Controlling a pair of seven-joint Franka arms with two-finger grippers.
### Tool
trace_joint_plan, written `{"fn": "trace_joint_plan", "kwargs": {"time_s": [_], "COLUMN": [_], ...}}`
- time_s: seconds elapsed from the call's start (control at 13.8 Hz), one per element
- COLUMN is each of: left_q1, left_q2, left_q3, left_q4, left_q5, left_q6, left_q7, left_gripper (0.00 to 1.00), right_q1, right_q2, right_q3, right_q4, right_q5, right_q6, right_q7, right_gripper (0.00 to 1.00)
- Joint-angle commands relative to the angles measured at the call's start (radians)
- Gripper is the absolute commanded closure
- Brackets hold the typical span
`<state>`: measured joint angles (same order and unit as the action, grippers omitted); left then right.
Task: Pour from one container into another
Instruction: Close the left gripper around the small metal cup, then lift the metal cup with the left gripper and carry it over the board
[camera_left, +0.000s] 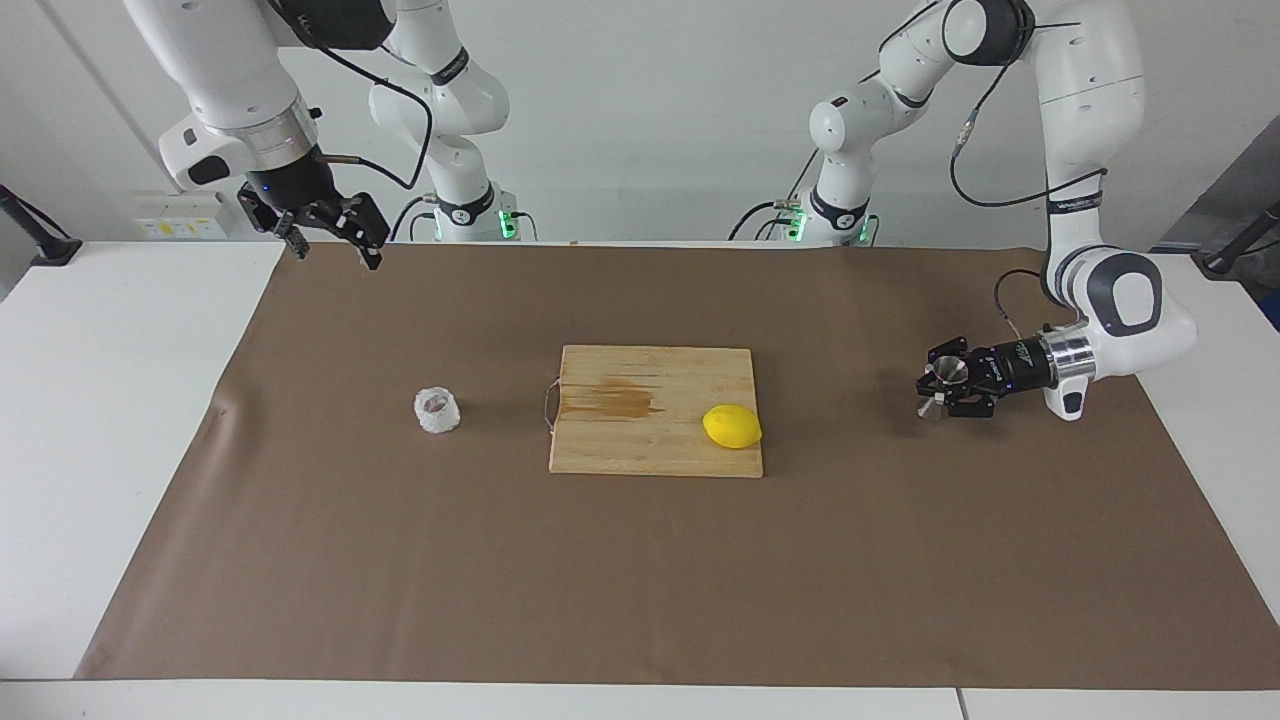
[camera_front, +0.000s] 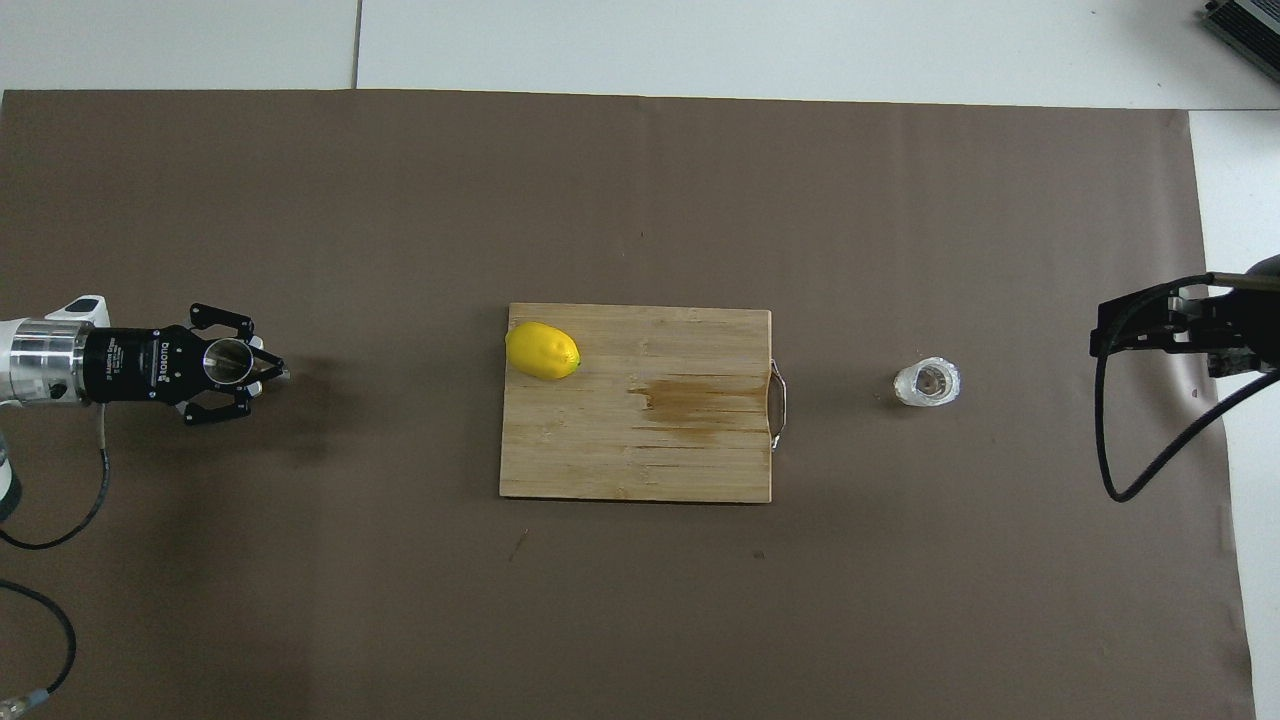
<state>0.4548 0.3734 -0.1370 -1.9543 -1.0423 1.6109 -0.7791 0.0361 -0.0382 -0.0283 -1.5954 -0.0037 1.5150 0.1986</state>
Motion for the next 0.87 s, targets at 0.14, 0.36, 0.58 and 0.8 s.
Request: {"fn": "trace_joint_plan", "kwargs": {"time_s": [0.14, 0.36, 0.58, 0.8], "left_q1": [-0.016, -0.057, -0.132, -0.230], "left_q2": [-0.073, -0.129, -0.157, -0.217], "left_q3": [-0.032, -0.050, -0.052, -0.050], "left_q4": [-0.005, -0.018, -0.032, -0.073], "left_q5": [-0.083, -0.139, -0.205, -0.283], "left_q6": [-0.029, -0.022, -0.017, 0.052], "left_q7": [-0.098, -0.169, -0.218, -0.264], "left_gripper": [0.92, 0.91, 0.92, 0.91], "right_q1": [-0.007, -0.007, -0.007, -0.007], "right_q2": [0.003, 0.003, 0.003, 0.003], "right_q3": [-0.005, -0.005, -0.005, -0.005], "right_q4": [0.009, 0.009, 0.009, 0.009], "right_q5": [0.028, 0.028, 0.028, 0.028], "right_q6": [-0.016, -0.016, -0.015, -0.016], "right_q7": [-0.027, -0.027, -0.027, -0.027], "right_gripper": [0.00, 0.00, 0.00, 0.00]}}
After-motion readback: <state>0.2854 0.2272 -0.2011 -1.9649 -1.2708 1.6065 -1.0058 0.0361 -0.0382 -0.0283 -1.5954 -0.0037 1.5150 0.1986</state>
